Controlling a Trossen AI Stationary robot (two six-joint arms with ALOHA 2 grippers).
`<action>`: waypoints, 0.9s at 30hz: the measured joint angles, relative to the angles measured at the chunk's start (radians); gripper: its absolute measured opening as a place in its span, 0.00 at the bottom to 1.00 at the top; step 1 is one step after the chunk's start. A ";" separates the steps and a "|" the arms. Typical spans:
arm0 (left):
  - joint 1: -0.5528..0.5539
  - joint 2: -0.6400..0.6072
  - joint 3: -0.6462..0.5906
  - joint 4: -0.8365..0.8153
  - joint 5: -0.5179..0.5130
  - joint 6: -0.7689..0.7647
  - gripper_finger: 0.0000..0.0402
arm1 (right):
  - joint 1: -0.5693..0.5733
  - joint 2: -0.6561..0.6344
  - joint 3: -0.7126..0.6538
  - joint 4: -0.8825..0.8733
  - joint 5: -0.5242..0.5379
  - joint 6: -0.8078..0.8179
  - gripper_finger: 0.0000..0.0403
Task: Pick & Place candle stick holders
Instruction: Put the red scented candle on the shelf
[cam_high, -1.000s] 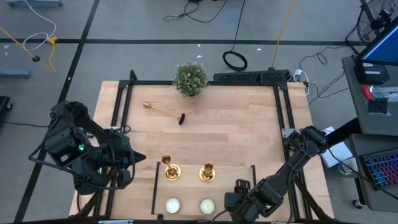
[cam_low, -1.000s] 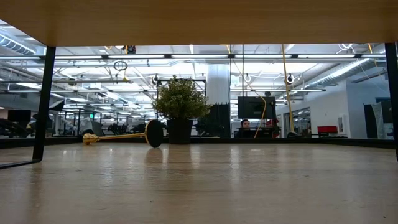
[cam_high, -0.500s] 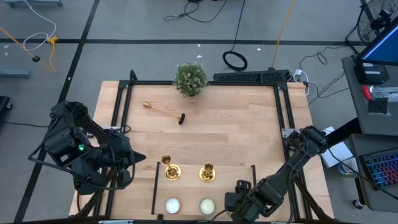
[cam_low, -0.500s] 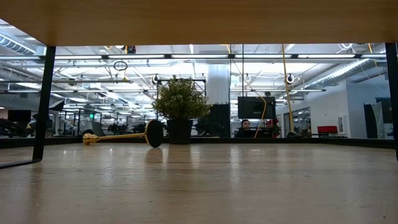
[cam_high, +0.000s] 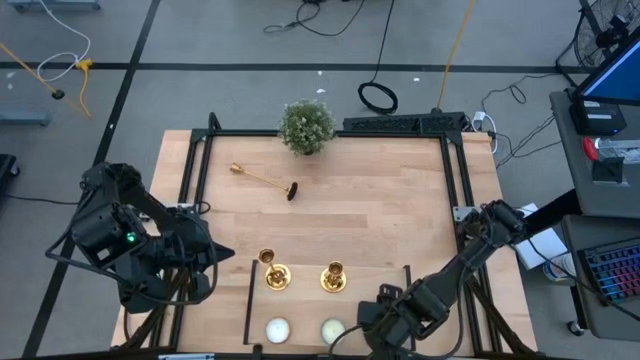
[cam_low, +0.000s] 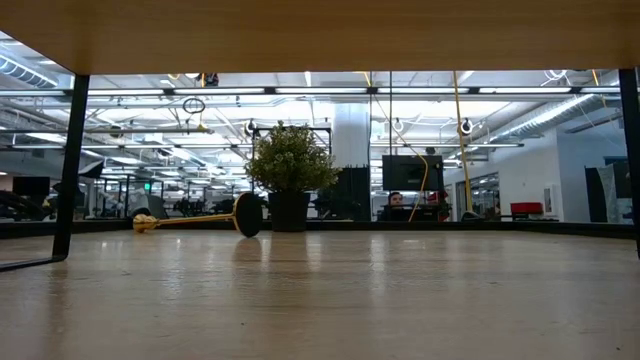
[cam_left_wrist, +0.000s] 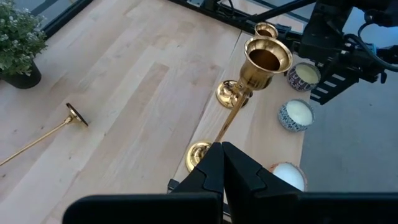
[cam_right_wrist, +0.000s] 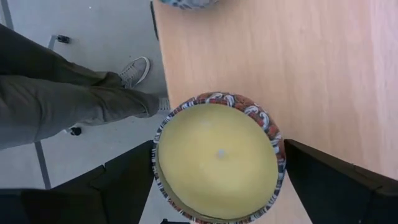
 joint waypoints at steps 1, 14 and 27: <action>0.000 0.000 0.000 0.000 0.004 0.000 0.00 | 0.000 -0.001 0.000 -0.003 0.000 0.000 0.84; 0.000 0.000 -0.111 0.058 0.061 -0.039 0.00 | -0.005 -0.025 -0.002 -0.021 0.001 0.018 0.84; 0.000 -0.002 -0.116 0.132 0.045 0.011 0.00 | -0.060 -0.109 -0.001 -0.040 0.065 -0.004 0.83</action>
